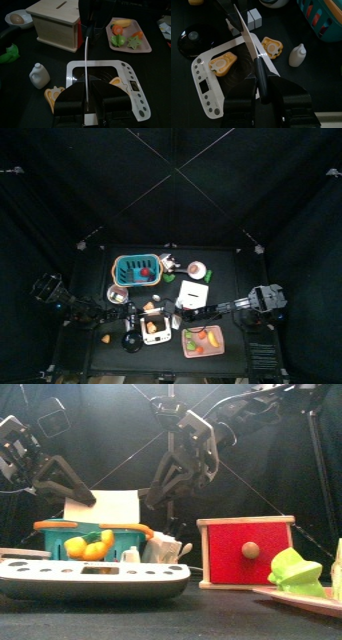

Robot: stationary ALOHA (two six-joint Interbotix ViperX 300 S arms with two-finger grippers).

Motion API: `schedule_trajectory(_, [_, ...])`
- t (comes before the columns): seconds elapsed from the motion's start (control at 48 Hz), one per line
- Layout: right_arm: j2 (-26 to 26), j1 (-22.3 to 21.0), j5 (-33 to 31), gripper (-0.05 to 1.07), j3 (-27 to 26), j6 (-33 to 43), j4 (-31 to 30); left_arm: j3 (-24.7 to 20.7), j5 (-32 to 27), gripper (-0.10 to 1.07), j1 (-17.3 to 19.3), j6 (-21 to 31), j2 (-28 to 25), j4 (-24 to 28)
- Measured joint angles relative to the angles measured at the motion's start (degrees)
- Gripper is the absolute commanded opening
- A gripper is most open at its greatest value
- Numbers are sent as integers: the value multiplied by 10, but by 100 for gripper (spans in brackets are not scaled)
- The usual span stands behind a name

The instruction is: Move holder to right

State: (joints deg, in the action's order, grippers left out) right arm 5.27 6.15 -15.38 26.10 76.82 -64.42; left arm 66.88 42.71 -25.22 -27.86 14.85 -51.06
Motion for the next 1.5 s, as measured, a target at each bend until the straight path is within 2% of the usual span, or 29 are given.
schedule_trajectory(0.188, [0,0,0,54,0,0,0,0,0,54,1,-2,0,0])
schedule_trajectory(0.312, [-1,0,0,54,0,0,0,0,1,59,4,-2,0,10])
schedule_trajectory(0.625, [-6,-1,-1,54,7,0,1,-8,4,92,23,-2,9,56])
schedule_trajectory(0.75, [-18,-4,-2,54,11,1,4,-11,8,100,40,-2,29,82])
schedule_trajectory(1.104, [-59,-7,-30,54,27,3,21,-5,28,100,96,-1,142,151])
schedule_trajectory(1.25, [-83,-10,-60,54,24,4,62,4,28,100,134,-1,194,163])
schedule_trajectory(1.5, [-116,-30,-160,54,1,4,106,15,27,100,208,2,208,158])
